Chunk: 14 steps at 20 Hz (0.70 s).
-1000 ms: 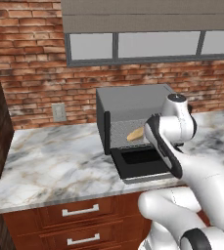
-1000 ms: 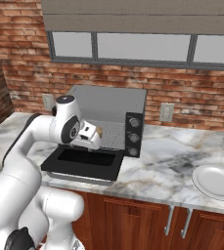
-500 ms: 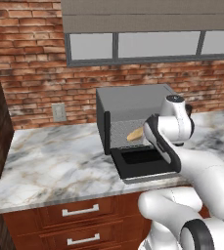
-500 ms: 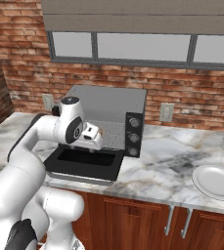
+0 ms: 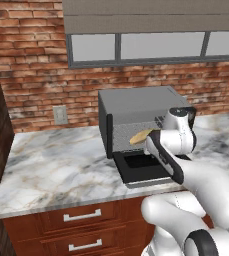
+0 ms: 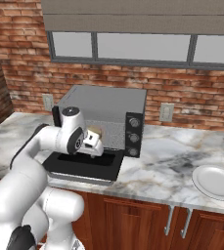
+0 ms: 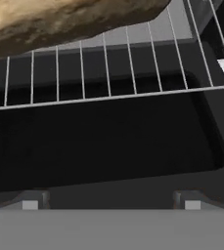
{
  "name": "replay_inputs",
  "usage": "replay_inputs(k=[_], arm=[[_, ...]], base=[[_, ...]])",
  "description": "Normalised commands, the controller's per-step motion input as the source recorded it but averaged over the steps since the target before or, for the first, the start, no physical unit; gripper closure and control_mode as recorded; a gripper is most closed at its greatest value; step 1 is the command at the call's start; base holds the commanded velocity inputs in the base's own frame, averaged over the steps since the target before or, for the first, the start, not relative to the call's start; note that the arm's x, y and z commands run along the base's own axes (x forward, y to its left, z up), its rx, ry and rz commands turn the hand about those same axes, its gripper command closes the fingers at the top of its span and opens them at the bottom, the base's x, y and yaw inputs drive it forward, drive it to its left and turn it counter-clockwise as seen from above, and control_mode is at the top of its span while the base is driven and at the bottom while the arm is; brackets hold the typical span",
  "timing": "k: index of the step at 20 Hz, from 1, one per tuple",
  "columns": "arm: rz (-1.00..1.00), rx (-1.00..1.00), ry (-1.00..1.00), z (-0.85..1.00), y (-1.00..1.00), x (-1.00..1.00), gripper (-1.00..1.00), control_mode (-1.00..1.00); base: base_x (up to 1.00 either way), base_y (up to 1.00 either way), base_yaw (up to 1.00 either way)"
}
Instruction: Pull the toaster oven rack outwards. Pick up the baguette from the plate and place it on the toaster oven rack. Close the toaster oven door fully and set the temperature to the lowest setting.
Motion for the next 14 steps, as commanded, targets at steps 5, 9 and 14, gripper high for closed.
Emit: replay_inputs(k=[5,9,14], arm=[[0.00,0.00,-0.12,-0.18,0.00,0.35,-1.00,-1.00],[0.00,0.00,-0.02,-0.17,0.00,0.39,-1.00,-1.00],[0.00,0.00,0.00,-0.15,0.00,0.36,-1.00,-1.00]], base=[[0.00,0.00,0.00],[0.00,0.00,0.00],[0.00,0.00,0.00]])
